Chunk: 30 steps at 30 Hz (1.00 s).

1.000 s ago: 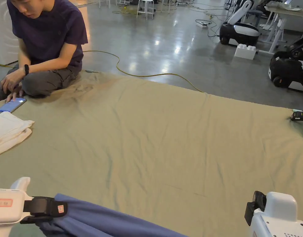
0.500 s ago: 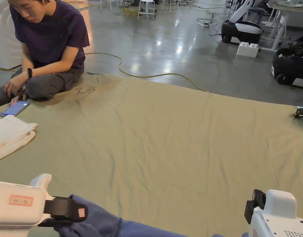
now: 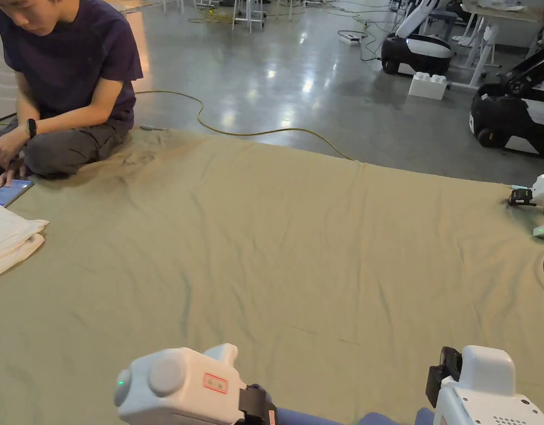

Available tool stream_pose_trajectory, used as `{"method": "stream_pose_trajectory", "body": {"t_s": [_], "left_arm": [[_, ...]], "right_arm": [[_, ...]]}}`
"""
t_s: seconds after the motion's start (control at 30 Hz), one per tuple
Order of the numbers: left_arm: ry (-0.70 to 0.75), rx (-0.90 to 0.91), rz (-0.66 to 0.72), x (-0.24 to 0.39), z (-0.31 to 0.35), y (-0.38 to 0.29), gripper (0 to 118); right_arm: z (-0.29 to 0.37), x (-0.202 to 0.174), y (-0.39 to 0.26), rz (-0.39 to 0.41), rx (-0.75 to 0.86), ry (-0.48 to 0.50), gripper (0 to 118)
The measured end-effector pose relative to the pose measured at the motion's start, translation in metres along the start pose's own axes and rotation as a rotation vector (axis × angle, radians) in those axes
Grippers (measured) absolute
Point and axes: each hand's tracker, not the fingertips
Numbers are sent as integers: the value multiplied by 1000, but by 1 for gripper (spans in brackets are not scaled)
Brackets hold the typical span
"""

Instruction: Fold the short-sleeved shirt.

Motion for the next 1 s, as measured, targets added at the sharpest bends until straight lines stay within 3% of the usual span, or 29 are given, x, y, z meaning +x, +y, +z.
{"method": "stream_pose_trajectory", "body": {"t_s": [0.13, 0.2, 0.23, 0.33, 0.37, 0.63, 0.73, 1.0], "left_arm": [[84, -58, 3, -4, -42, -1, 13], [95, -79, 11, -6, -50, -1, 19], [93, -84, 13, -7, -50, -1, 24], [56, -100, 11, -3, -42, -6, 64], [59, -99, 8, -2, -38, -6, 65], [-2, 54, -12, -3, 22, 1, 62], [74, 59, -52, 2, 23, 0, 23], [83, -62, -156, 14, -50, -2, 20]], "right_arm": [[1, 5, -4, 2, -14, -8, 0], [1, 7, -5, 1, -20, -13, 0], [-3, 9, -8, 0, -22, -14, 0], [-10, 13, -14, -3, -27, -19, 0], [-7, 12, -12, -3, -29, -21, 0], [-7, 11, -15, -7, -37, -12, 0], [-8, 10, -17, -13, -44, -7, 0], [-20, 17, -32, -17, -66, -8, 0]]}}
